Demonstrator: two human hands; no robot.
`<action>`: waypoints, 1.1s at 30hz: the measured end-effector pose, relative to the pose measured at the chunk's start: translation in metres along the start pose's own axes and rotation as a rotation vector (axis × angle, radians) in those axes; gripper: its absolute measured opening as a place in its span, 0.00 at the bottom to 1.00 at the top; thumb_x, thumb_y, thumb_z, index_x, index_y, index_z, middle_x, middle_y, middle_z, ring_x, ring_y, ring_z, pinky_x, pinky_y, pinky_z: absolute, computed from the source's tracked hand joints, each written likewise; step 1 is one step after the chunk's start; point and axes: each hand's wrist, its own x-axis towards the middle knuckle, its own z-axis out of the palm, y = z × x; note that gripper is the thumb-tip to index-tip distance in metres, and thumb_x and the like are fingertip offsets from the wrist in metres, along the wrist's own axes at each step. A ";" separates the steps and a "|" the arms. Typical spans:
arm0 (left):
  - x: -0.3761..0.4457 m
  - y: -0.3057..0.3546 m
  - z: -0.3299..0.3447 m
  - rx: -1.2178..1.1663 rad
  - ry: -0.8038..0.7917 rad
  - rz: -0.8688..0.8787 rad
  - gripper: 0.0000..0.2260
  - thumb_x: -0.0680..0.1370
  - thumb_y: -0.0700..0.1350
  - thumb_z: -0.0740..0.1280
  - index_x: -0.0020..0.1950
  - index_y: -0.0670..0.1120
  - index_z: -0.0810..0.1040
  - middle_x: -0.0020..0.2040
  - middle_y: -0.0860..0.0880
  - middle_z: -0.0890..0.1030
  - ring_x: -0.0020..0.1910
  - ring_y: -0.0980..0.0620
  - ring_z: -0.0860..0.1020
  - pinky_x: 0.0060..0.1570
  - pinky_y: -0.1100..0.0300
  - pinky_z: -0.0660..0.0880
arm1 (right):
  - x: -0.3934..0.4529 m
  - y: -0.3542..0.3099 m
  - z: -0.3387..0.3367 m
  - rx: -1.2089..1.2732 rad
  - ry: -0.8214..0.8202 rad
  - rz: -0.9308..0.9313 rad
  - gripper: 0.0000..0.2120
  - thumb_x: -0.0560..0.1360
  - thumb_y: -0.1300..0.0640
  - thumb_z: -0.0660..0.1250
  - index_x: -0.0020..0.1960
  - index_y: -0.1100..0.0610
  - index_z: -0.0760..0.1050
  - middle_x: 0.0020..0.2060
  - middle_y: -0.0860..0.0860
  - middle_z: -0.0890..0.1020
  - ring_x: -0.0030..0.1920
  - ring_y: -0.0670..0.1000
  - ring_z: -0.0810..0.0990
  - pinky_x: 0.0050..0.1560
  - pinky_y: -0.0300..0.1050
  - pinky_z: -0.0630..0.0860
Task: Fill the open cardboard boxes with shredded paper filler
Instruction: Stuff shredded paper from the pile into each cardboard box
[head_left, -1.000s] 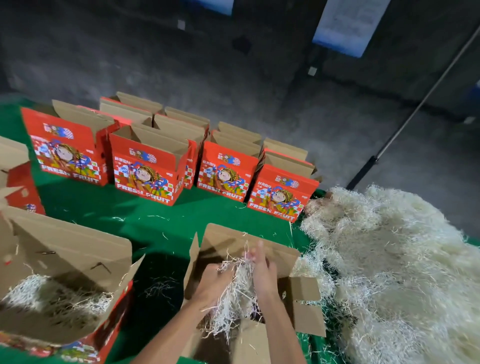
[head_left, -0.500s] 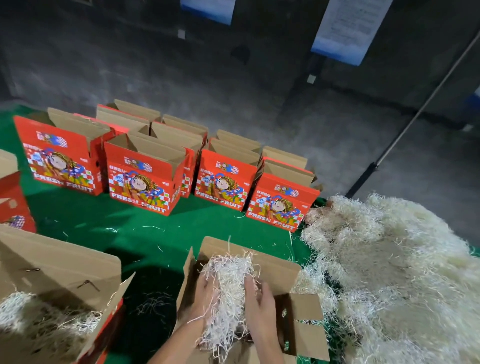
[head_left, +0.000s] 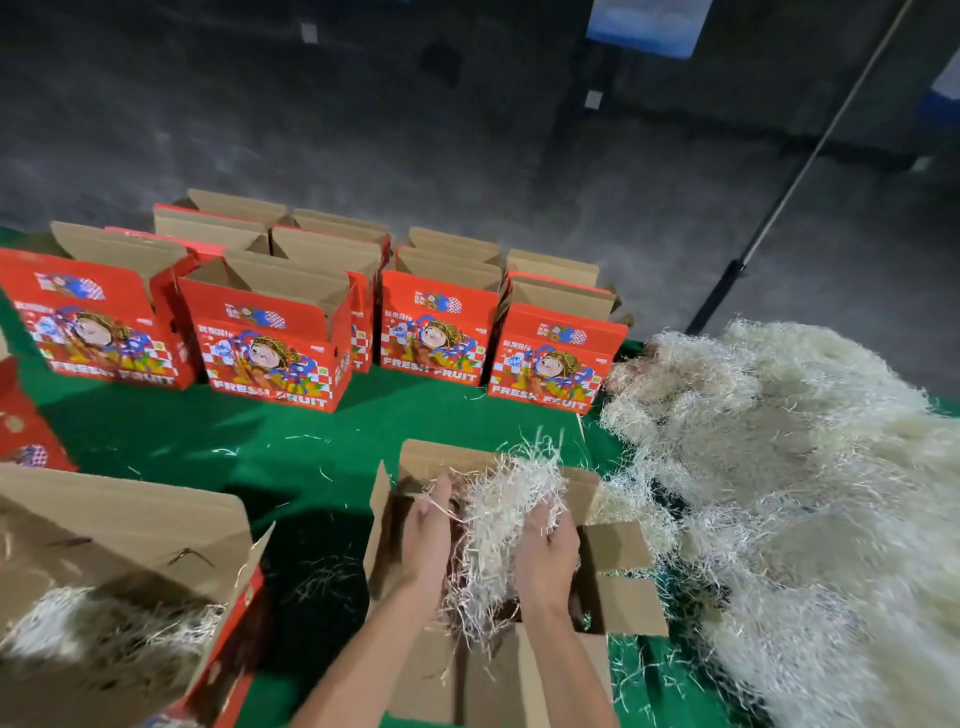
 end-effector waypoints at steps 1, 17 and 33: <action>0.002 -0.004 0.001 0.003 -0.037 0.019 0.15 0.78 0.68 0.60 0.56 0.59 0.72 0.53 0.63 0.74 0.50 0.59 0.72 0.59 0.53 0.67 | -0.003 -0.001 0.001 0.045 -0.040 0.033 0.29 0.79 0.35 0.56 0.75 0.49 0.65 0.60 0.40 0.76 0.51 0.39 0.68 0.66 0.44 0.69; 0.011 0.011 -0.025 -0.278 -0.006 -0.131 0.22 0.69 0.74 0.66 0.50 0.58 0.82 0.42 0.55 0.83 0.39 0.48 0.78 0.41 0.53 0.72 | 0.014 0.008 -0.032 0.326 0.061 0.166 0.29 0.75 0.30 0.58 0.67 0.47 0.75 0.64 0.45 0.79 0.63 0.49 0.78 0.72 0.56 0.63; 0.002 0.005 -0.011 -0.004 0.044 0.051 0.26 0.64 0.80 0.62 0.42 0.59 0.76 0.34 0.56 0.73 0.31 0.57 0.71 0.37 0.60 0.71 | 0.006 0.002 -0.030 0.244 -0.001 0.068 0.23 0.82 0.35 0.51 0.68 0.44 0.73 0.52 0.38 0.78 0.53 0.42 0.74 0.63 0.45 0.67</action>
